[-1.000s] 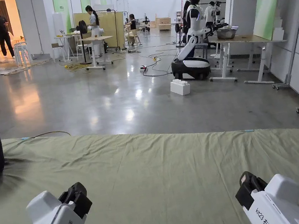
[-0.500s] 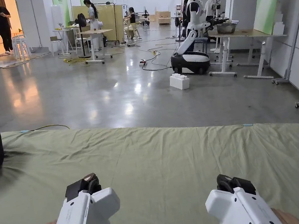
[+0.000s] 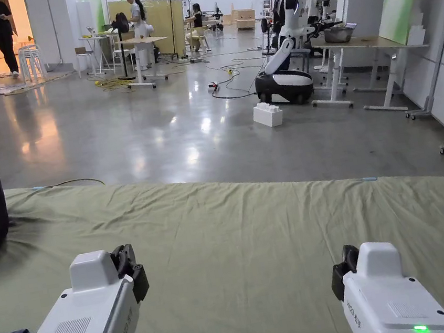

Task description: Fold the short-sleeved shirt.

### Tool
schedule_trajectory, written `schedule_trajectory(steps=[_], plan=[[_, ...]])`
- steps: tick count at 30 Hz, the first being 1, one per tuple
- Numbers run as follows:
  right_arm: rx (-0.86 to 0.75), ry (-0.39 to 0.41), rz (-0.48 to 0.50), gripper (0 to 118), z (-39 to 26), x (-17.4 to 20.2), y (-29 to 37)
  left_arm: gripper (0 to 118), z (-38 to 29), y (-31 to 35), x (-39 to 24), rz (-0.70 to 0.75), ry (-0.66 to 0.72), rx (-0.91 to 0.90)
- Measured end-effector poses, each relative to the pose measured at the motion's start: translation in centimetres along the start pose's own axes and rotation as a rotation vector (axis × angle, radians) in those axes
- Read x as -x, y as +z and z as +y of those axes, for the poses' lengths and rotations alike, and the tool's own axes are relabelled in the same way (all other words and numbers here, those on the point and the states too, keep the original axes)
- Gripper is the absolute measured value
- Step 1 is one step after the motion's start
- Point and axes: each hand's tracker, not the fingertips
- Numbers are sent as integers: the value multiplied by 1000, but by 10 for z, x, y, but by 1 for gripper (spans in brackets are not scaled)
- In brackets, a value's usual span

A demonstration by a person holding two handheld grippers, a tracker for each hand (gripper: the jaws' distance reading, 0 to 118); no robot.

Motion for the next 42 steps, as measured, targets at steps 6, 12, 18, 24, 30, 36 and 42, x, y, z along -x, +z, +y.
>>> schedule_trajectory(steps=[6, 12, 18, 24, 30, 36, 42], plan=[[8, -62, -43, 1, 4, -2, 3, 6, 10, 3, -4, 1, -5, 7], [25, -24, -33, 1, 0, 3, 4, 6, 12, 3, 4, 18, -78, 147], [33, 24, -17, 1, -8, 17, 2, 6, 4, 14, 35, 31, -73, 199], [53, 54, 18, 1, -14, 30, 0, 6, -1, 31, 102, 84, -93, 323], [87, 70, 57, 1, -27, 48, -12, 7, -26, 35, 210, 223, -36, 535], [126, 91, 106, 1, -39, 74, -21, 106, -72, 24, 288, 328, -20, 703], [157, 118, 125, 1, -52, 89, -27, 107, -125, 4, 316, 274, 53, 865]])
